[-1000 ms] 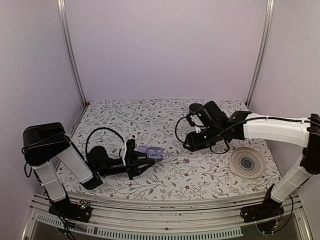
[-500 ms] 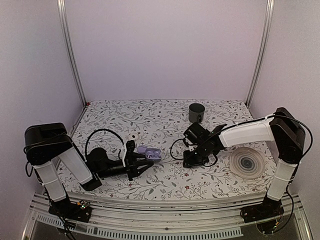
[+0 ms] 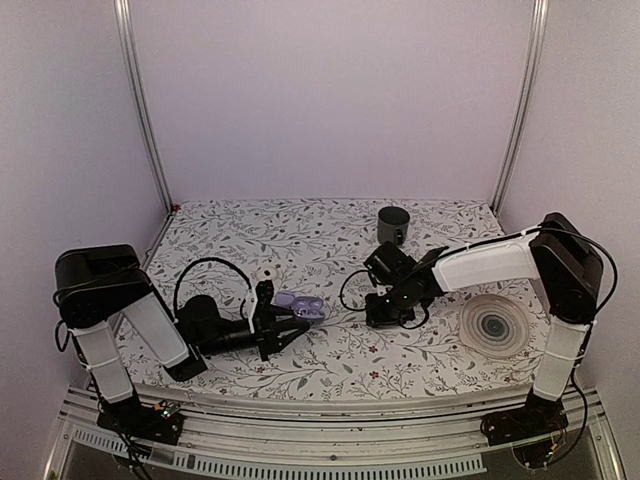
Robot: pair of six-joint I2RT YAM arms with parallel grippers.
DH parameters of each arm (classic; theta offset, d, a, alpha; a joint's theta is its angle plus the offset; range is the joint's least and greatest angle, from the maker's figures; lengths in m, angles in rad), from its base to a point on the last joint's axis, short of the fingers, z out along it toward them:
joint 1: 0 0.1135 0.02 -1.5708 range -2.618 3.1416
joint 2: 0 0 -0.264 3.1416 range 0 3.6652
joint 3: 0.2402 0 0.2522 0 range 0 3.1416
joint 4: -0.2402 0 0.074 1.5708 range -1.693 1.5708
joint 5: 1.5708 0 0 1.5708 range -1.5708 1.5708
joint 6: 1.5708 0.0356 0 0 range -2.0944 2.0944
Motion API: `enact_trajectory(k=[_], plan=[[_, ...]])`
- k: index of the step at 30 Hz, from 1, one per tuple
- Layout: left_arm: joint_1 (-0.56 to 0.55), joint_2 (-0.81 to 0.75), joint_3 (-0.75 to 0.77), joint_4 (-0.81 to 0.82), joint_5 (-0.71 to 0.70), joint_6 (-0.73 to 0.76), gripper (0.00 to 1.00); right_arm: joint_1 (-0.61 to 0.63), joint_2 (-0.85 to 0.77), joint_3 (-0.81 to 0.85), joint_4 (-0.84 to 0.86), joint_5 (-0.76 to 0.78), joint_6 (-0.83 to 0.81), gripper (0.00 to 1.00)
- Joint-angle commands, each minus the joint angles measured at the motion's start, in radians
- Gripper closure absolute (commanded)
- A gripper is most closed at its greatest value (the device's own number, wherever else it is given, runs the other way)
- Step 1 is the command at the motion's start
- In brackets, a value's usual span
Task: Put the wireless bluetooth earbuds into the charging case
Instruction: Pick up the right earbud from the center of the board.
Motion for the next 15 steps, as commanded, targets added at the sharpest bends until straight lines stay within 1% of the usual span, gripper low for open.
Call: enact_trajectory(k=[1, 5, 6, 8, 12, 15], plan=[[0.012, 0.004, 0.013, 0.081, -0.008, 0.007, 1.00, -0.007, 0.038, 0.027, 0.001, 0.034, 0.004, 0.74], [0.013, -0.001, 0.016, 0.045, -0.024, 0.018, 1.00, 0.001, 0.038, 0.027, -0.004, 0.034, -0.027, 0.80], [0.013, -0.004, 0.016, 0.036, -0.027, 0.023, 1.00, 0.008, 0.035, 0.026, -0.005, 0.034, -0.041, 0.84], [0.012, -0.005, 0.022, 0.009, -0.022, 0.036, 1.00, 0.031, 0.024, 0.019, 0.006, 0.025, -0.086, 0.88], [0.013, 0.001, 0.032, -0.054, -0.001, 0.061, 1.00, 0.100, -0.017, -0.013, 0.038, 0.001, -0.219, 0.90], [0.013, 0.012, 0.030, -0.066, 0.013, 0.070, 1.00, 0.162, -0.072, -0.084, 0.084, -0.032, -0.317, 0.90]])
